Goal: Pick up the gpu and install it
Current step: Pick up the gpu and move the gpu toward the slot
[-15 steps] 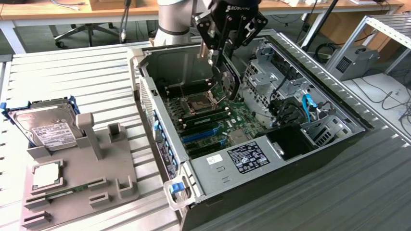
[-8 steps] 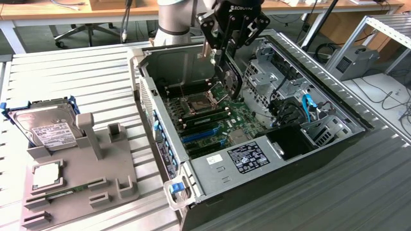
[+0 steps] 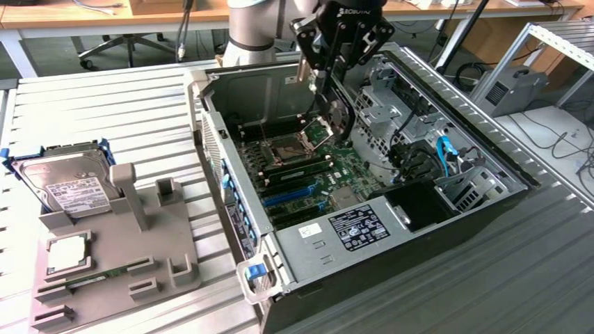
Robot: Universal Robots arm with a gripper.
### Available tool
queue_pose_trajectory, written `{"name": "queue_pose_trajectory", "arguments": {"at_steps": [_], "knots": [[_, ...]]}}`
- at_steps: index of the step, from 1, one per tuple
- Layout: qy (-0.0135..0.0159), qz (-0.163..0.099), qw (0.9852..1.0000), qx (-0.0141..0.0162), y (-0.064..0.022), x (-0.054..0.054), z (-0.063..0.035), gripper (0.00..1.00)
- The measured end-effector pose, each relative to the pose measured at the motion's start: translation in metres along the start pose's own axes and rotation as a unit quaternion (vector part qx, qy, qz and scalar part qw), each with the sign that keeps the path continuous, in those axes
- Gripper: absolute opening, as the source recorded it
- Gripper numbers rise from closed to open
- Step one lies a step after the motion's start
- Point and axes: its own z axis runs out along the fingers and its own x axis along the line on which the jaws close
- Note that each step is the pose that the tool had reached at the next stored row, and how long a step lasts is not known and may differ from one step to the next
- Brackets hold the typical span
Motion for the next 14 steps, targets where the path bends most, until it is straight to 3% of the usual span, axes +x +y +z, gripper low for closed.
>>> {"name": "queue_pose_trajectory", "arguments": {"at_steps": [14], "knots": [[0.0000,0.000,1.0000,0.0005,0.0091,-0.019,0.0035,0.26]]}}
